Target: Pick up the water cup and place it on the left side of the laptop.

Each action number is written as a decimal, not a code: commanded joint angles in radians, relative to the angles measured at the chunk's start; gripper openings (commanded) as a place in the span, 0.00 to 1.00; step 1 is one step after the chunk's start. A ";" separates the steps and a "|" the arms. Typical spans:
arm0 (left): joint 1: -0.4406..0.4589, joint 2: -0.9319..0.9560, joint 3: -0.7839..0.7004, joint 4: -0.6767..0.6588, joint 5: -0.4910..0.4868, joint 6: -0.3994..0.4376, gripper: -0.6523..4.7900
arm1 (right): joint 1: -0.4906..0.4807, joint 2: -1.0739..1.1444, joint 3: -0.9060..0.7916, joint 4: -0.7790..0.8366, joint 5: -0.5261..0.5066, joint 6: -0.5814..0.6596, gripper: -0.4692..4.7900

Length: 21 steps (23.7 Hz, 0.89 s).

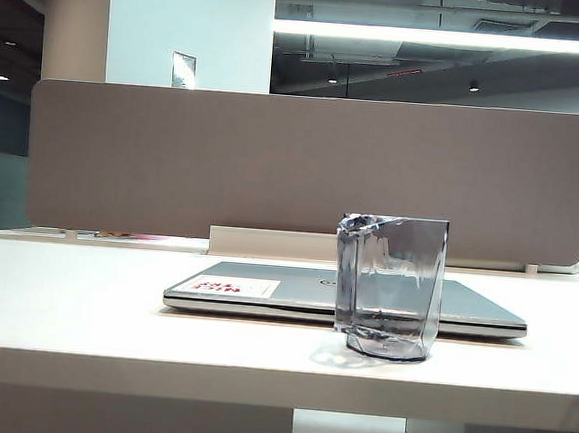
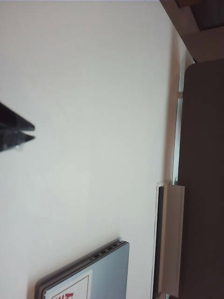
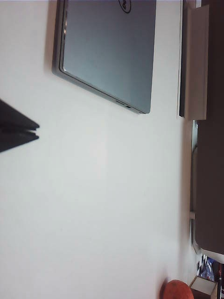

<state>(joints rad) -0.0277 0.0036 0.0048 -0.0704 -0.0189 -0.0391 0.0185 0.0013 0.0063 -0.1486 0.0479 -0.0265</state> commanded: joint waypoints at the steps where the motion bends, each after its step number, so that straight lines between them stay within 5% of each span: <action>1: -0.003 0.000 0.003 0.018 0.060 -0.082 0.12 | 0.001 -0.002 -0.006 0.009 -0.006 0.001 0.08; 2: -0.003 0.000 0.004 0.021 0.083 -0.167 0.12 | 0.001 -0.002 -0.006 0.010 -0.023 0.018 0.08; 5: -0.003 0.000 0.005 0.021 0.179 -0.241 0.11 | 0.001 -0.002 -0.006 0.011 -0.102 0.088 0.08; 9: -0.009 0.000 0.024 0.021 0.267 -0.242 0.11 | 0.001 -0.002 -0.006 0.011 -0.181 0.087 0.08; 21: -0.117 0.036 0.271 -0.012 0.251 -0.238 0.11 | 0.001 -0.002 -0.006 0.011 -0.181 0.087 0.08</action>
<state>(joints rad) -0.1429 0.0196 0.2543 -0.0715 0.2306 -0.2817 0.0189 0.0013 0.0063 -0.1486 -0.1322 0.0589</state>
